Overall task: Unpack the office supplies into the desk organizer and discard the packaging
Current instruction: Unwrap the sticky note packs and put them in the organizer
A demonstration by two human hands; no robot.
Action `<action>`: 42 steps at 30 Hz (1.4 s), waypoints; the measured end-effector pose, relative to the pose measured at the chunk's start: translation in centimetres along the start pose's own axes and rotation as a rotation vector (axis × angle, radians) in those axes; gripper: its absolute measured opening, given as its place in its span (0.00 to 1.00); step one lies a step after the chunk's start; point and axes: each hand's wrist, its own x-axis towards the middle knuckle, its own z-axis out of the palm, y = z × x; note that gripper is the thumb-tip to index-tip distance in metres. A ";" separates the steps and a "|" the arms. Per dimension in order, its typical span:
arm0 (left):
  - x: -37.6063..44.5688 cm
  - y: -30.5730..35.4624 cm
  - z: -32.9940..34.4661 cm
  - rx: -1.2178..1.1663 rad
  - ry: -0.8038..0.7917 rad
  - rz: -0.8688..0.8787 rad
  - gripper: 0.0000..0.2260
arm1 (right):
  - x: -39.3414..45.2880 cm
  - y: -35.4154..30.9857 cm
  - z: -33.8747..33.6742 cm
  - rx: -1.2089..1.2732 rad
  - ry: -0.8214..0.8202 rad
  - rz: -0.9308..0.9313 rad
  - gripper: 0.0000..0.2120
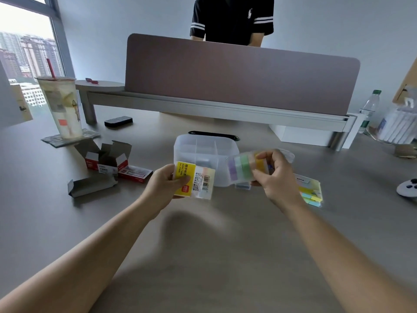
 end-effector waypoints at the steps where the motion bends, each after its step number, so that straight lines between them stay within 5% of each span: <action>1: 0.3 0.0 -0.1 -0.002 -0.007 0.001 0.06 | 0.8 -0.2 0.0 0.009 0.032 -0.023 0.11; 6: 1.4 0.2 -0.7 -0.022 -0.009 -0.001 0.08 | 5.1 -1.4 0.8 -0.071 0.154 -0.147 0.19; 19: 2.1 -0.5 -1.3 -0.042 -0.017 -0.032 0.07 | 8.8 -1.5 2.2 -0.576 -0.218 -0.197 0.21; 27: 2.4 -0.6 -1.5 -0.031 -0.026 -0.039 0.08 | 9.8 -2.5 2.7 -0.700 -0.284 -0.142 0.23; 34: 2.5 -0.5 -1.7 -0.011 -0.026 -0.041 0.08 | 9.9 -2.3 3.2 -0.583 -0.439 -0.041 0.24; 42: 2.4 -0.8 -1.9 -0.004 -0.018 -0.058 0.08 | 8.6 -0.5 3.0 -0.363 -0.440 0.069 0.18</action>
